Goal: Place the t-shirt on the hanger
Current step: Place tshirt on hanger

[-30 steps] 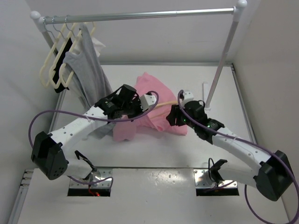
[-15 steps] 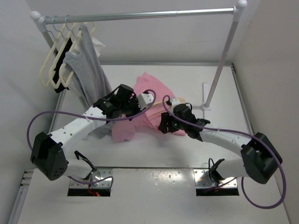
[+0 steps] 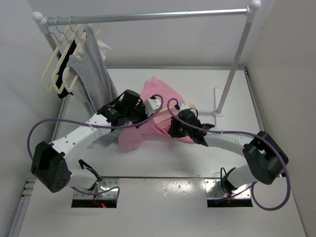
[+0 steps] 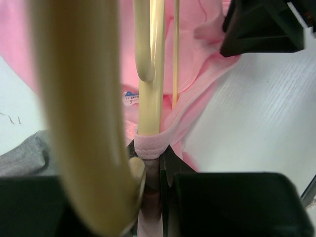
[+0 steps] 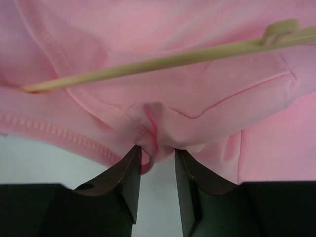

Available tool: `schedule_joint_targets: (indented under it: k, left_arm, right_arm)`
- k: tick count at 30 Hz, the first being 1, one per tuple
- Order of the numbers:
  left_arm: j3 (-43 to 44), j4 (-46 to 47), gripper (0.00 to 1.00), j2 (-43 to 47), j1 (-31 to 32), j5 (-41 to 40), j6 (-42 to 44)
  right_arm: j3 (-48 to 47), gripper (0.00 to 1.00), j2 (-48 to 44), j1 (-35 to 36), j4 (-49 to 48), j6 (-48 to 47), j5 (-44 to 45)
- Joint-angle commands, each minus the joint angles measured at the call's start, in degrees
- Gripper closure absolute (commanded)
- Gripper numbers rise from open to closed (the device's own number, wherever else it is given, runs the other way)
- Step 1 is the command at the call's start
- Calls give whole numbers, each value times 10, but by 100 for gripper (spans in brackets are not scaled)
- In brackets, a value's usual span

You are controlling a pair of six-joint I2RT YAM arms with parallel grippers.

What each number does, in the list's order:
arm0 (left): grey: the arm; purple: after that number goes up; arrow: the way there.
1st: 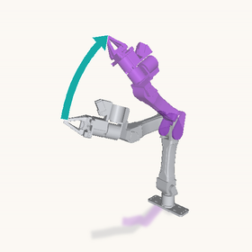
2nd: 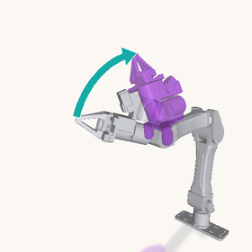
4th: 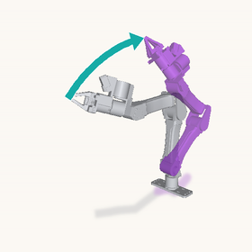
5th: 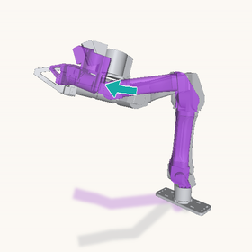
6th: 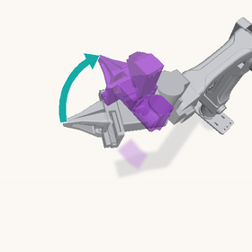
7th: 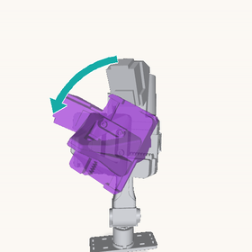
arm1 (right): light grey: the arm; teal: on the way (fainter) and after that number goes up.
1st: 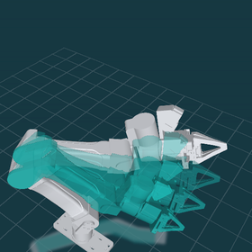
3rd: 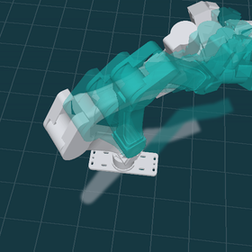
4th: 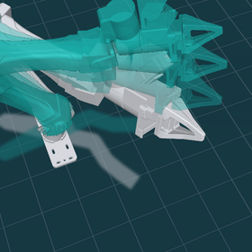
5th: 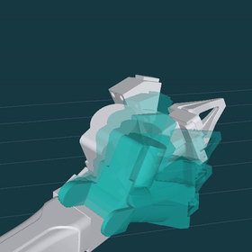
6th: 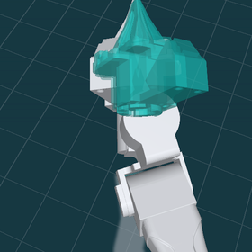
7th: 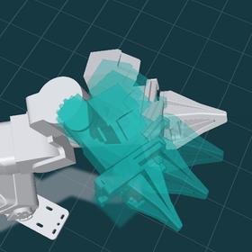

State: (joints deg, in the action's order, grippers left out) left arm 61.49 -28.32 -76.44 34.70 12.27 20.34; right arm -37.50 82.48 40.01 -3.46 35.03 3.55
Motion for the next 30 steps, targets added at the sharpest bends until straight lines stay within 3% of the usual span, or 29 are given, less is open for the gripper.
schedule_joint_targets:
  k: [1,5,7,8,11,17,25,30]
  left_arm:
    - [-6,33,100,29,-9,18,-17]
    - [-6,34,100,34,-9,18,-22]
    - [-6,34,100,34,-9,18,-22]
    - [-6,34,100,34,-9,18,-22]
    - [-6,34,100,34,-9,18,-17]
    - [2,10,100,45,-30,13,6]
    - [2,-50,100,84,-57,83,130]
    - [-5,-90,100,123,-57,125,189]
  right_arm:
    - [-37,67,24,4,-24,38,51]
    - [-52,75,48,-1,-8,38,51]
    - [-46,96,48,-1,-28,38,59]
    - [-41,100,40,-1,-35,43,65]
    - [-8,100,9,-8,-41,73,78]
    - [53,100,-60,-20,-11,79,220]
    - [60,100,-100,-107,32,84,254]
    - [25,100,-76,-161,50,71,252]
